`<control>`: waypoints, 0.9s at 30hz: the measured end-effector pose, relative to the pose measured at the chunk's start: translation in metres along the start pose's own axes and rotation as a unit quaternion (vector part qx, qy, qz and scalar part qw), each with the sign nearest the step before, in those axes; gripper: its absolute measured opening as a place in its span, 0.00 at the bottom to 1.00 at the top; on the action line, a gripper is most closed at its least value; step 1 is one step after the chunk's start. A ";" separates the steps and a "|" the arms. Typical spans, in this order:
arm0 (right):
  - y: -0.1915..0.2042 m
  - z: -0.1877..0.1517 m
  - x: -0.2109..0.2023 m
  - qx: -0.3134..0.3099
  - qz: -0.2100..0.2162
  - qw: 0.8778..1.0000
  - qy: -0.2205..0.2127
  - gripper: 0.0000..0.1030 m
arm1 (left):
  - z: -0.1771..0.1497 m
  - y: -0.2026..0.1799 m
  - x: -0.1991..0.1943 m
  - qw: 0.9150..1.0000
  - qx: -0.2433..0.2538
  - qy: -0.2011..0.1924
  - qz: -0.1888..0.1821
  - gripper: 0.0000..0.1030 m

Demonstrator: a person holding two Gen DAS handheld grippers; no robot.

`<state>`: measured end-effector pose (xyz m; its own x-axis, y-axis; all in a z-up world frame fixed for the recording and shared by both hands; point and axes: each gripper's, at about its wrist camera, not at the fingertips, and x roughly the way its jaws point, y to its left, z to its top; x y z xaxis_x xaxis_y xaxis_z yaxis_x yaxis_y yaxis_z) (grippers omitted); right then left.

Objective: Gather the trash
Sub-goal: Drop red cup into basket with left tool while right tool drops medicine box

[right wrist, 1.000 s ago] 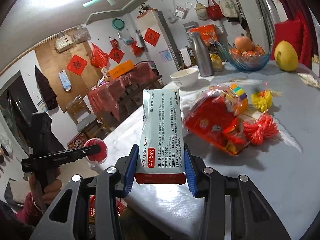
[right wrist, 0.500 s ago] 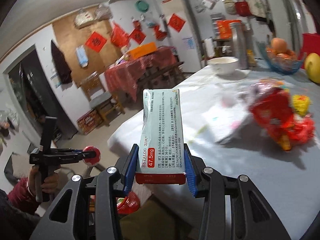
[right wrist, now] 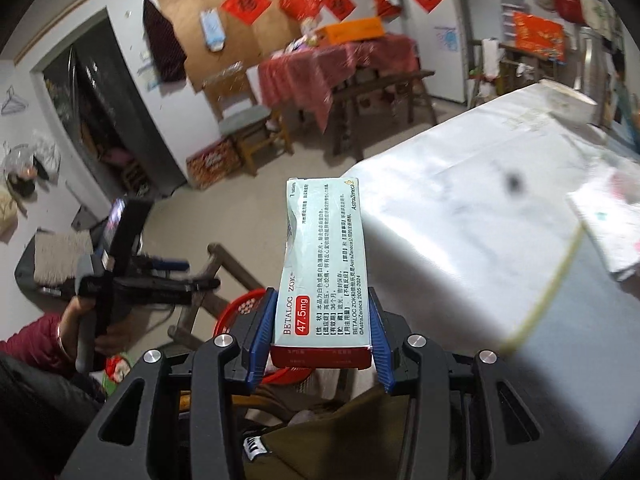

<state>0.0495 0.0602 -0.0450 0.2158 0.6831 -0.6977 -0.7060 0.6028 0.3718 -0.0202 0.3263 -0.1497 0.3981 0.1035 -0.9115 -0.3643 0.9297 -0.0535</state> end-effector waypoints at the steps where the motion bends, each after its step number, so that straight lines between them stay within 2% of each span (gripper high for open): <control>1: 0.006 0.000 0.007 -0.003 0.004 1.000 0.010 0.42 | 0.001 0.004 -0.001 1.000 -0.004 -0.006 0.005 0.86; 4: 0.021 0.001 0.024 -0.016 0.014 0.999 0.033 0.42 | 0.003 0.016 -0.005 1.000 -0.012 -0.018 0.017 0.90; 15: 0.089 0.005 0.087 -0.083 0.065 0.988 0.113 0.42 | 0.008 0.048 -0.014 0.997 -0.038 -0.042 0.043 0.91; 17: 0.101 0.008 0.103 -0.092 0.092 0.983 0.132 0.43 | 0.011 0.057 -0.021 0.996 -0.051 -0.049 0.044 0.91; 18: 0.106 0.011 0.110 -0.093 0.101 0.981 0.140 0.53 | 0.012 0.060 -0.024 0.996 -0.056 -0.052 0.043 0.91; 19: 0.108 0.013 0.112 -0.091 0.101 0.981 0.139 0.62 | 0.012 0.061 -0.026 0.996 -0.059 -0.054 0.041 0.92; 23: 0.103 0.013 0.100 -0.089 0.082 0.986 0.119 0.63 | 0.014 0.061 -0.036 0.995 -0.060 -0.065 0.035 0.93; 27: 0.076 0.009 0.082 -0.057 0.065 0.990 0.107 0.63 | 0.015 0.048 -0.038 0.996 -0.044 -0.066 0.032 0.93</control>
<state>0.0192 0.1659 -0.0687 -0.0218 0.6419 -0.7665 -0.7931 0.4557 0.4041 -0.0402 0.3723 -0.1120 0.4775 0.2127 -0.8525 -0.4625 0.8858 -0.0381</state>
